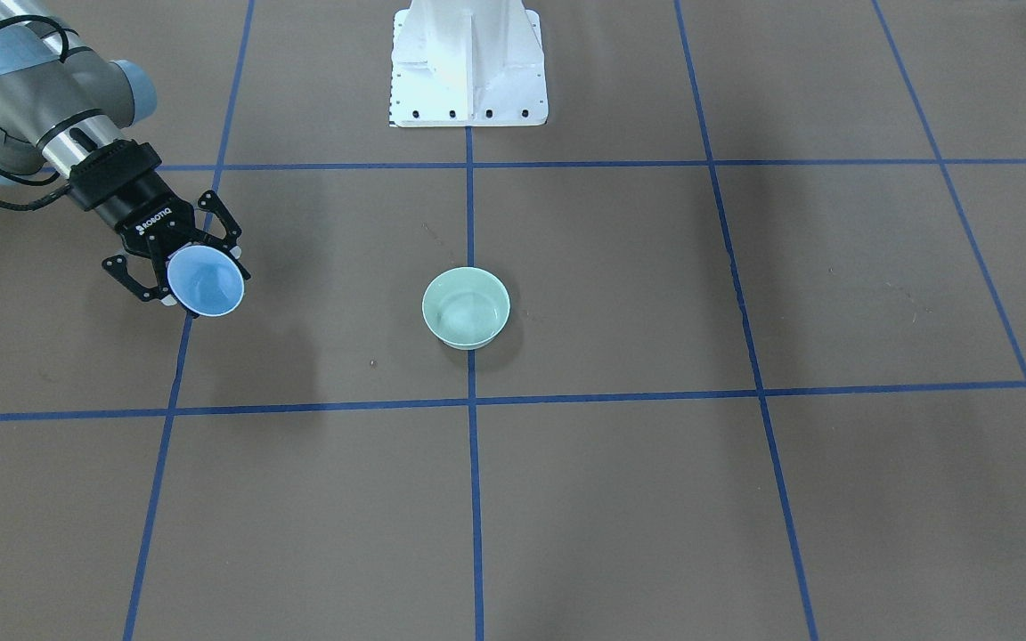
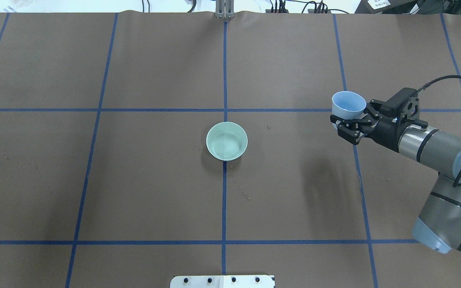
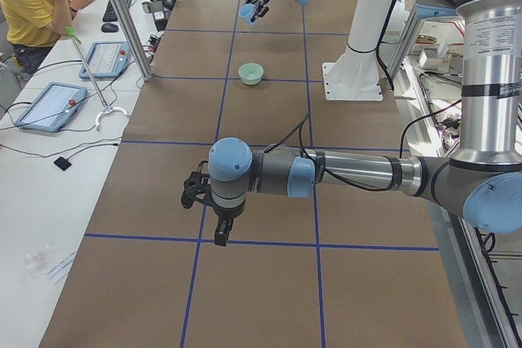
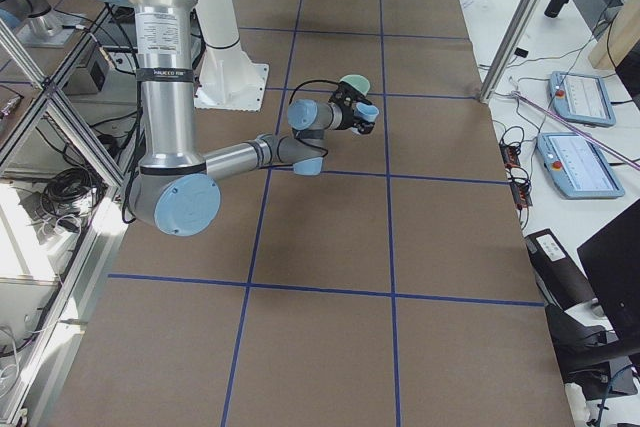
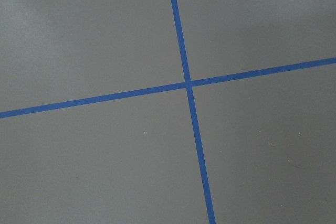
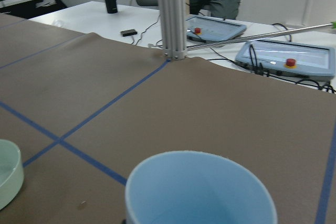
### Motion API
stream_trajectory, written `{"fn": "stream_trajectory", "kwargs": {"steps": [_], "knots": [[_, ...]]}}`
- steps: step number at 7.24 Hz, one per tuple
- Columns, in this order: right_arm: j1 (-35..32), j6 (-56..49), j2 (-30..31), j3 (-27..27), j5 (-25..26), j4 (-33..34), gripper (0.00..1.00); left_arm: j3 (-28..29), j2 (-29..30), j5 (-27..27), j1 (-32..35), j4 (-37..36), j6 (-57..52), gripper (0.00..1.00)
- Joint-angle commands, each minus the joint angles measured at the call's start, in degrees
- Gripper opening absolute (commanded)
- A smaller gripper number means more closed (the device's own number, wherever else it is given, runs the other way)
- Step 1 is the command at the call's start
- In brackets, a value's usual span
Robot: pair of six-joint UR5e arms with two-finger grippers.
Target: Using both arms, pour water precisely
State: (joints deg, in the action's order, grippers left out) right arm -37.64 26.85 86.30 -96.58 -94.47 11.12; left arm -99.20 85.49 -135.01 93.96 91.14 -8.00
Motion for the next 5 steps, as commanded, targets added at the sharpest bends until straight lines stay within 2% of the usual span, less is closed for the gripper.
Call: {"fn": "stream_trajectory", "kwargs": {"steps": [1,3,5], "knots": [[-3.3,-5.1,-3.3,0.7,-14.6,0.7,0.00,0.0,-0.6,0.0,0.0,0.0,0.0,1.00],[-3.4,-5.3,-8.6,0.7,-19.2,8.3,0.00,0.0,-0.7,-0.1,0.0,0.0,0.0,1.00],[-3.1,-8.2,-11.9,0.5,-20.5,15.8,0.00,0.1,-0.7,-0.1,0.0,-0.1,0.0,1.00]]}}
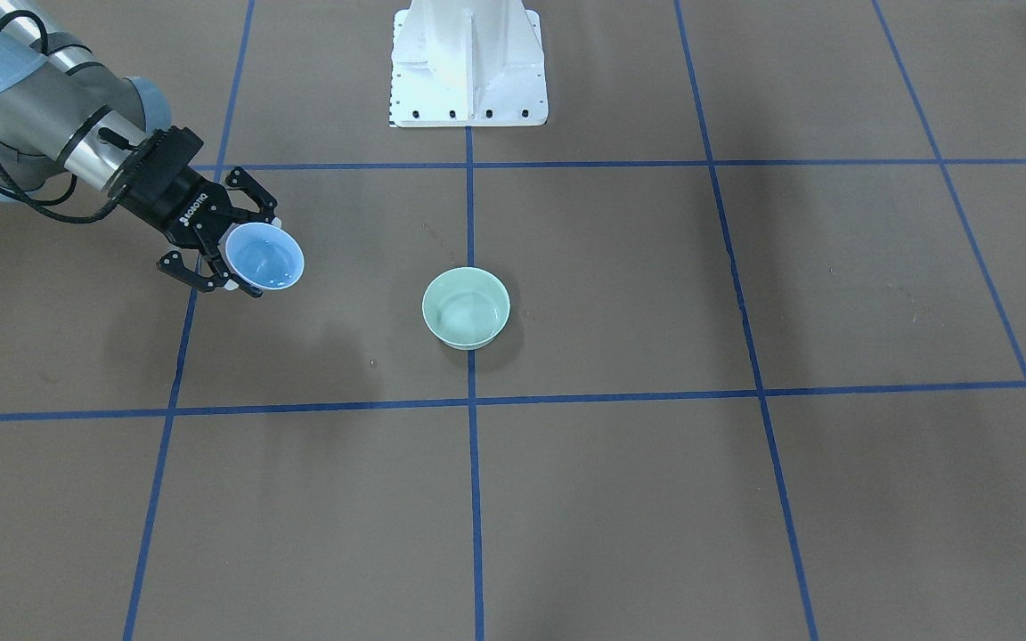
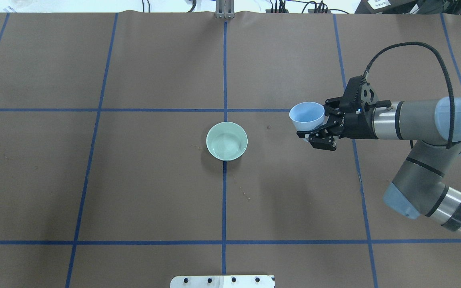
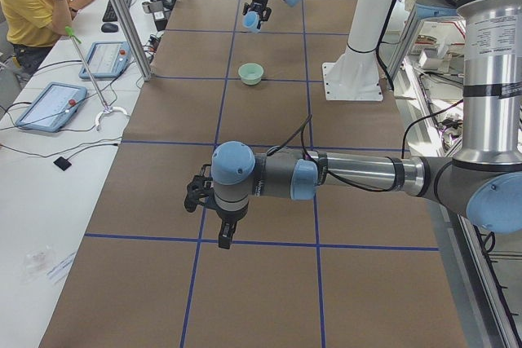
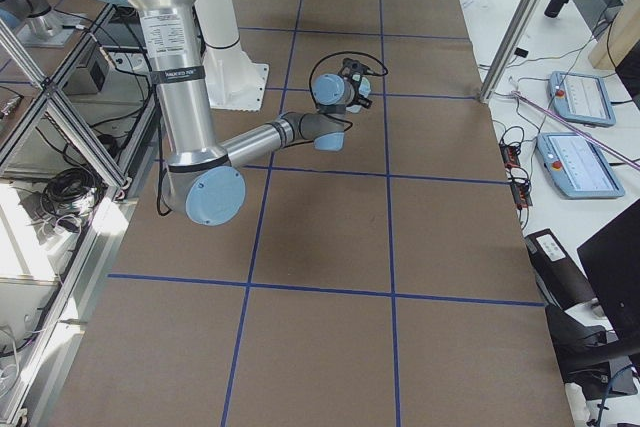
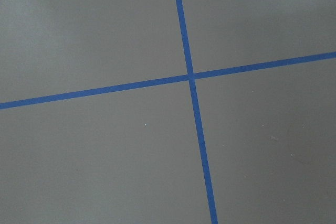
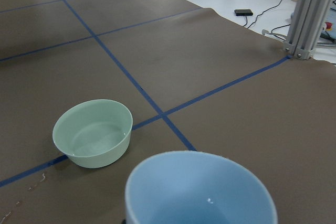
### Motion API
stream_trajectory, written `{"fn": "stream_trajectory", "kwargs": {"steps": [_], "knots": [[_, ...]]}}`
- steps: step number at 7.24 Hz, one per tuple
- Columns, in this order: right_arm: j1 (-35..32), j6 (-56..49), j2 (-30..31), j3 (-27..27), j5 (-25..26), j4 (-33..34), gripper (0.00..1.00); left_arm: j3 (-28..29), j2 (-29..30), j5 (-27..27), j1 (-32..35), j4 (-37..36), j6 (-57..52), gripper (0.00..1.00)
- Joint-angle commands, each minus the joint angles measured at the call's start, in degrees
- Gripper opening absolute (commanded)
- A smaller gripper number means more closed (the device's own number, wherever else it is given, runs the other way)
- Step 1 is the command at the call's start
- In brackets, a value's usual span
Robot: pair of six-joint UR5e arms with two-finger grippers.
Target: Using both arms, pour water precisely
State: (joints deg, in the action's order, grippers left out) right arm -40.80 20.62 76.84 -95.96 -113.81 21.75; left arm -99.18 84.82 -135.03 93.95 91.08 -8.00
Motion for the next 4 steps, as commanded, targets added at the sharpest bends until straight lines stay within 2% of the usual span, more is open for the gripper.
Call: {"fn": "stream_trajectory", "kwargs": {"steps": [1,3,4], "knots": [[0.7,-5.1,-5.2,-0.1,-1.4,10.5,0.00,0.0,0.0,-0.1,0.0,0.0,0.0,1.00],[1.9,-7.5,-10.5,-0.5,-1.9,21.6,0.00,0.0,0.0,-0.1,0.0,0.0,0.0,1.00],[2.8,-8.6,-11.8,-0.5,-1.8,24.3,0.00,0.0,-0.2,-0.1,0.0,0.0,0.0,1.00]]}}
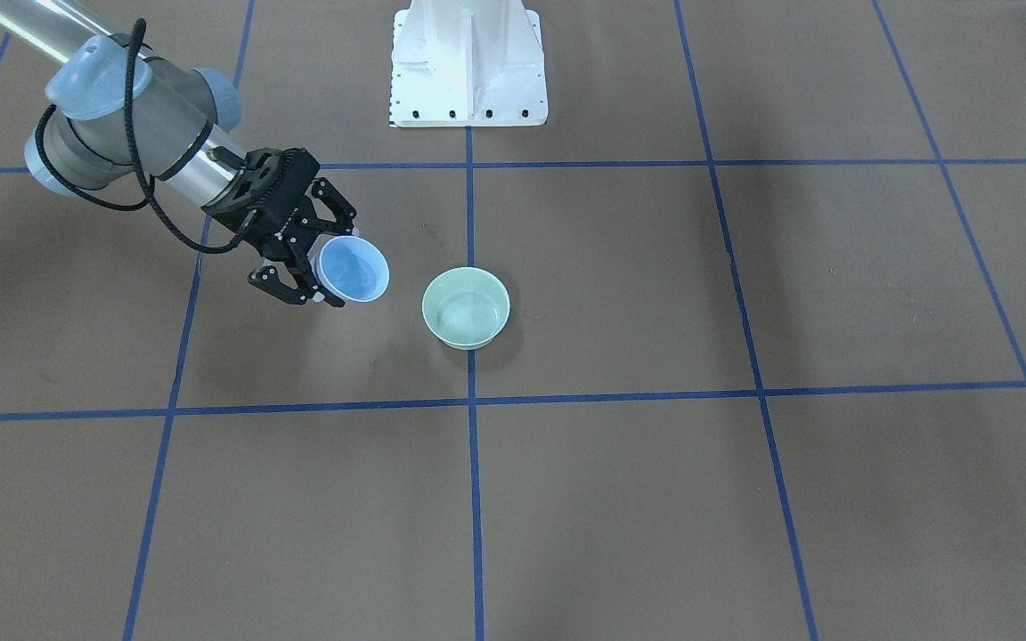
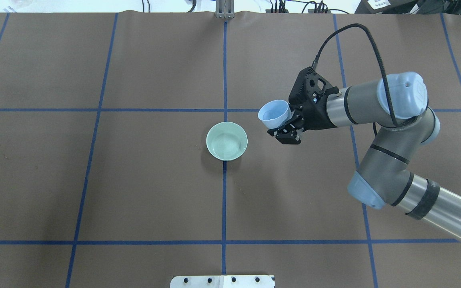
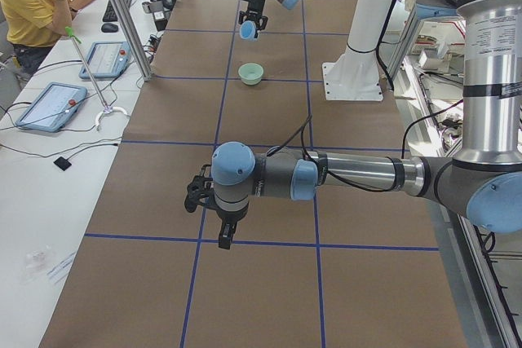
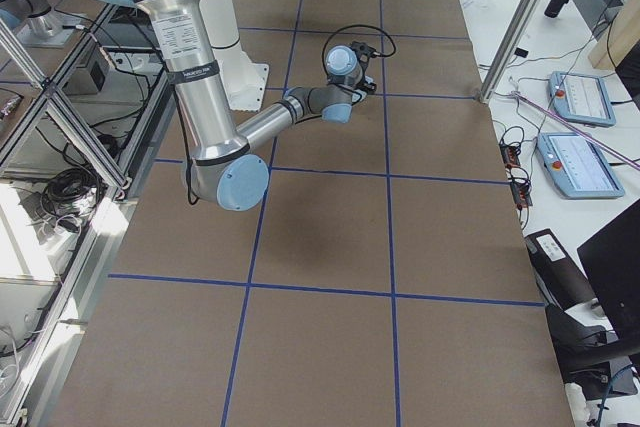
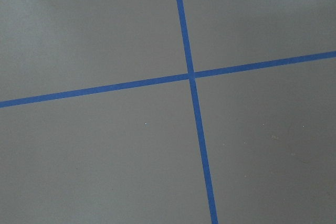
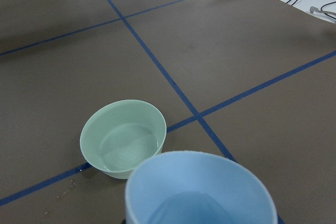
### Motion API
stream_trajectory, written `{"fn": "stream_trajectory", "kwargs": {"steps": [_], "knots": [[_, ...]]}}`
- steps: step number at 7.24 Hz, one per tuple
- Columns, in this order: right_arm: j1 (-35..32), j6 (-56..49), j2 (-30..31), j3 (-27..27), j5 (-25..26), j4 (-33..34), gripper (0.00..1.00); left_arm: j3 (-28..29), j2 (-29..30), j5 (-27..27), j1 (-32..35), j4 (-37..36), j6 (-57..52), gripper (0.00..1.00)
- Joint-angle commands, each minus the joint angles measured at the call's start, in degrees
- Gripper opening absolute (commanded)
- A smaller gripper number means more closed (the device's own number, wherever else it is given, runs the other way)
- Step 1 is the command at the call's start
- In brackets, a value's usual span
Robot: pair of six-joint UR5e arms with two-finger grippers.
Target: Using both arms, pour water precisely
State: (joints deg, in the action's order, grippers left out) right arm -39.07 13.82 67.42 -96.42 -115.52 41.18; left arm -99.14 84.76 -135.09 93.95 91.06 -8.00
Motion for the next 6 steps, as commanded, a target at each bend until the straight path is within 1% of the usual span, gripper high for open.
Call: {"fn": "stream_trajectory", "kwargs": {"steps": [1,3,4,6], "knots": [[2.3,-2.2,-4.1,-0.1,-0.1,8.6,0.00,0.0,-0.1,0.0,0.0,0.0,0.0,1.00],[4.3,-4.9,-6.1,0.3,0.7,13.9,0.00,0.0,-0.2,0.0,0.0,0.0,0.0,1.00],[4.7,-6.2,-6.7,0.5,1.2,16.2,0.00,0.0,-0.2,0.0,0.0,0.0,0.0,1.00],[5.0,-9.2,-8.9,0.7,1.4,22.8,0.00,0.0,-0.6,0.0,0.0,0.0,0.0,1.00]]}}
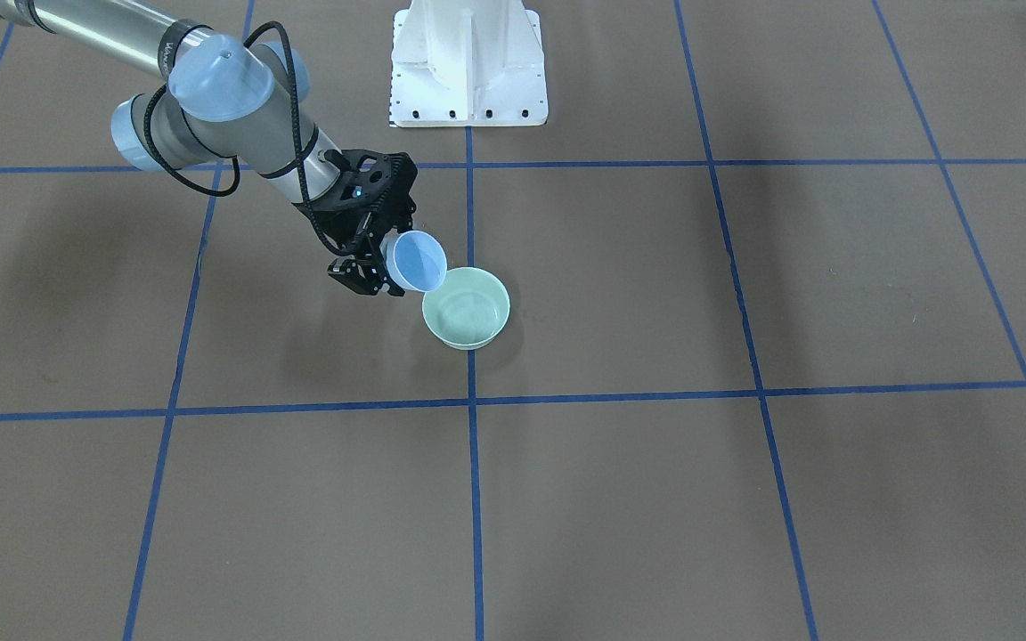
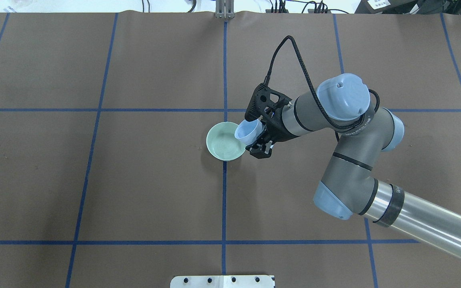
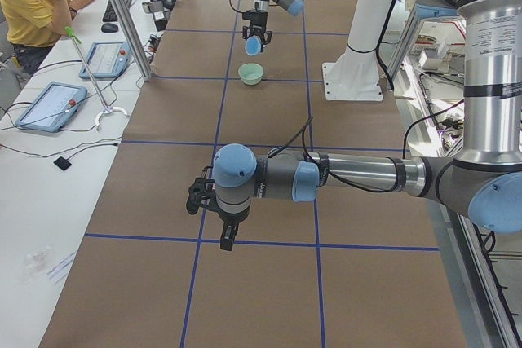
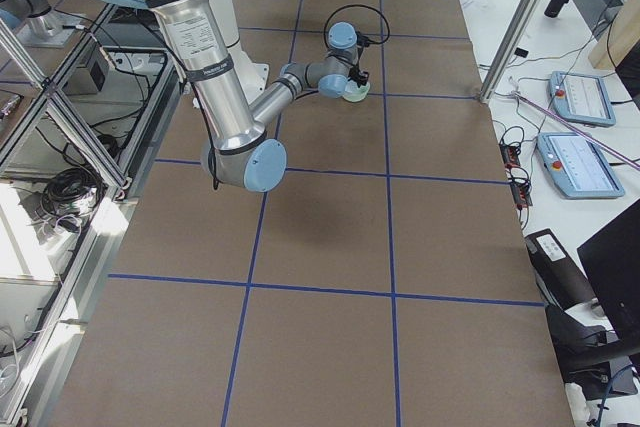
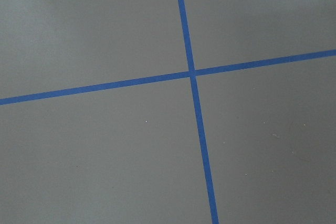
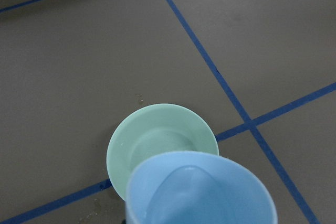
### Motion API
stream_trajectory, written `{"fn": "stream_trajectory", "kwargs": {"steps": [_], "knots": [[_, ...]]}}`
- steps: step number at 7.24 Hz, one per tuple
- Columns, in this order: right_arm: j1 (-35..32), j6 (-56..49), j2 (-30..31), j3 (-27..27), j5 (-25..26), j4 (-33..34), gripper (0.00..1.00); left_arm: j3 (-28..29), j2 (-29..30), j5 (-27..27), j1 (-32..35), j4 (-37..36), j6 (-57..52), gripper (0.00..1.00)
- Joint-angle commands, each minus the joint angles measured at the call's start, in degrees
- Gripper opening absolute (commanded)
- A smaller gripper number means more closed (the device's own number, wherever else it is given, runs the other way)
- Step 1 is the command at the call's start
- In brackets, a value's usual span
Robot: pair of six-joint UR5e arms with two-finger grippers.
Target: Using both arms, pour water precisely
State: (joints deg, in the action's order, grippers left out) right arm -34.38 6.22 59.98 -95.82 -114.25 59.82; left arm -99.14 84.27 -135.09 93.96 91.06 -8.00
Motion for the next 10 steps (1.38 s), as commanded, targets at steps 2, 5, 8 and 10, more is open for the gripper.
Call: {"fn": "stream_trajectory", "kwargs": {"steps": [2,5,8,10], "knots": [[0.9,-1.6,-1.6,0.5,0.2,6.0,0.00,0.0,-0.2,-0.1,0.0,0.0,0.0,1.00],[1.6,-5.5,-4.9,0.5,1.8,15.1,0.00,-0.1,-0.5,-0.1,0.0,0.0,-0.1,1.00],[2.3,-5.7,-4.8,0.5,2.7,15.1,0.00,-0.1,-0.6,-0.1,0.0,0.0,-0.1,1.00],[2.3,-5.6,-4.7,-0.3,2.6,14.2,0.00,-0.2,-0.5,-0.1,-0.1,0.0,0.0,1.00]]}}
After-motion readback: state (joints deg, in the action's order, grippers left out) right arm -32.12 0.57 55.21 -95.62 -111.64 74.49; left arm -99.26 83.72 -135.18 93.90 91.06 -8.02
